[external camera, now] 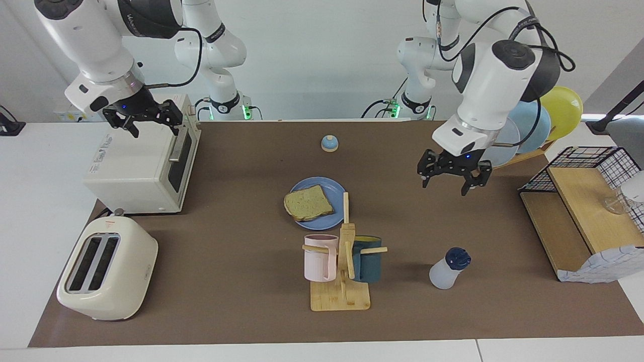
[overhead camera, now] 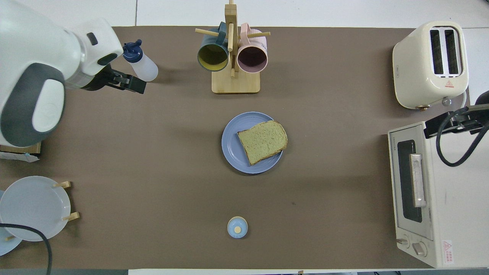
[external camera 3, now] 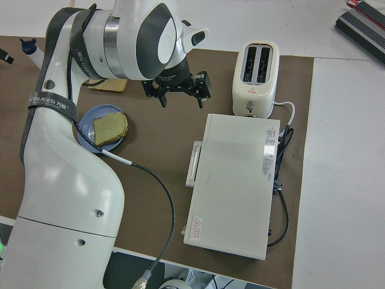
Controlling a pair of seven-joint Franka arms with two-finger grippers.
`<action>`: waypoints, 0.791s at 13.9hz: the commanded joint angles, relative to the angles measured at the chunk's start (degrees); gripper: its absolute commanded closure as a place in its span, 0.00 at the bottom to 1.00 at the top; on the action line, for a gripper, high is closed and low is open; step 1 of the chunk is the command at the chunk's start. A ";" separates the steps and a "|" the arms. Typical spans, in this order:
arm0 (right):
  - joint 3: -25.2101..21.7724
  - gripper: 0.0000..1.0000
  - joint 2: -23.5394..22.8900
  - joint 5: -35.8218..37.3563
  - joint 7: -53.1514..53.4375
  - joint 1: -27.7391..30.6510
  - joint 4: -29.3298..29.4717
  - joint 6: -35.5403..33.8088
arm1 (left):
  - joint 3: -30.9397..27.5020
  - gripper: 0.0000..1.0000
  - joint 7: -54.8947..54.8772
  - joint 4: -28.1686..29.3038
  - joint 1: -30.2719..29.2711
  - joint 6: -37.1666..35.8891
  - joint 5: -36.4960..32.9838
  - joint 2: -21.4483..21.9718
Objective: Put bread on plate and add seasoning
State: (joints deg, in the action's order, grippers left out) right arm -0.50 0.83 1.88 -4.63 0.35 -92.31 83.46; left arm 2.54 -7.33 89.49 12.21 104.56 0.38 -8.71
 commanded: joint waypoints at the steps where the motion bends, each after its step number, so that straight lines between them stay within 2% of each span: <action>1: 0.32 0.00 0.40 -0.92 -1.26 0.61 -0.15 0.30 | 0.36 0.00 -10.13 1.21 -6.12 -5.75 1.03 4.39; 4: 0.32 0.00 0.57 -1.00 -1.17 0.44 -0.33 0.21 | -0.08 0.00 -10.78 2.52 -10.79 -7.88 0.85 6.68; 6: 0.32 0.00 0.48 -1.00 -1.34 0.44 0.02 0.13 | -0.08 0.00 -10.69 4.80 -11.50 -7.44 0.76 7.91; 8: 0.32 0.00 0.57 -1.00 -1.26 0.44 -0.24 0.39 | -0.25 0.00 -10.69 4.64 -13.17 -6.65 0.68 8.27; 11: 0.32 0.00 0.57 -1.00 -1.08 0.44 -0.33 0.21 | -2.62 0.00 -9.29 4.47 -12.65 -5.07 0.67 8.36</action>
State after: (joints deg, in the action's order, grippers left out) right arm -0.43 0.88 1.88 -4.63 0.32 -92.29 83.46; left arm 0.86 -17.46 92.06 -0.34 97.50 0.42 -2.06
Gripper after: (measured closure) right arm 0.000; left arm 0.000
